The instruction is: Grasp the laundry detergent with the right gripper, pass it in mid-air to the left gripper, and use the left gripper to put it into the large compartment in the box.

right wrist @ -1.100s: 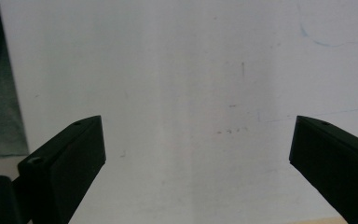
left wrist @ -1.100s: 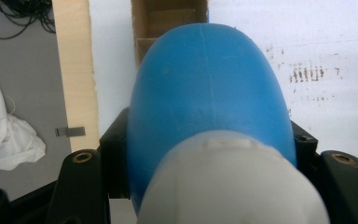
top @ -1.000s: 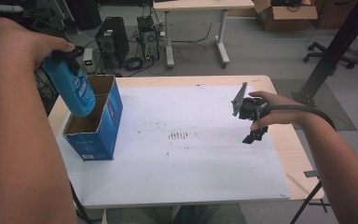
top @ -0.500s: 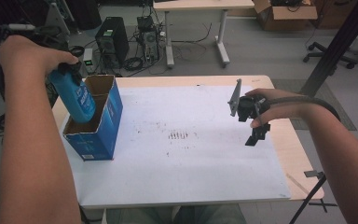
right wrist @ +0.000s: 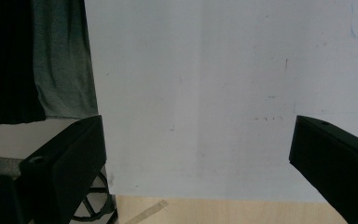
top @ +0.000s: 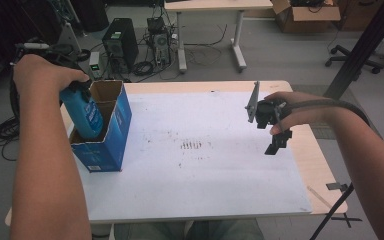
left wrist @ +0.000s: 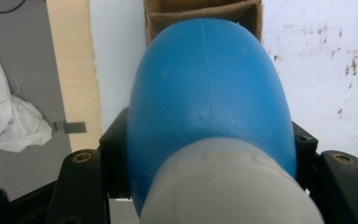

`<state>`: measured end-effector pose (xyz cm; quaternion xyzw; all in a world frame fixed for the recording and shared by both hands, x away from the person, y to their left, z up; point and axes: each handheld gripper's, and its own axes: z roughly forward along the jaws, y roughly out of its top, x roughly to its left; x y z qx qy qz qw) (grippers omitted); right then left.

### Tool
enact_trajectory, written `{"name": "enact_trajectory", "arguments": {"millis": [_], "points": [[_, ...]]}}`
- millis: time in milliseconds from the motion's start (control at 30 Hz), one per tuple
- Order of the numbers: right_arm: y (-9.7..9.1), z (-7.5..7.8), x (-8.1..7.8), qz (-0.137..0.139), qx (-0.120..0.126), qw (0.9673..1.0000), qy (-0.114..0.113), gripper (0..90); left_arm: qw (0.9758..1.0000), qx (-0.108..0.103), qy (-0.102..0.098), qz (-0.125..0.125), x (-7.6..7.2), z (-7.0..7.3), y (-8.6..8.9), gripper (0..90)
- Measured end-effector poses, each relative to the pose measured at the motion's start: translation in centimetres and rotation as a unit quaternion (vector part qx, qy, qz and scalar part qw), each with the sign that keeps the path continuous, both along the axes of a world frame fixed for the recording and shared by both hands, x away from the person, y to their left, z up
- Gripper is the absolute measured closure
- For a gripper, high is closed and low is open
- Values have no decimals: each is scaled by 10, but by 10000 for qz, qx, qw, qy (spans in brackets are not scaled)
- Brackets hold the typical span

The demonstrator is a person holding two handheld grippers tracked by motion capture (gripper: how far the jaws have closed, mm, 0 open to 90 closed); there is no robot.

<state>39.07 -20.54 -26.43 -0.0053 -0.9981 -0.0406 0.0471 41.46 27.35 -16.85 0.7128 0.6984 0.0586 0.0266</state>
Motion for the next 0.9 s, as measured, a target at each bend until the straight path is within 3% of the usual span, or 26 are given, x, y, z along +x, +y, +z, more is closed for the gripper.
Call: {"name": "enact_trajectory", "arguments": {"millis": [900], "points": [[-2,-9,-1,-20,-30,10000,-41,37,9996,-33,262,-56,1,-68,4,383]]}}
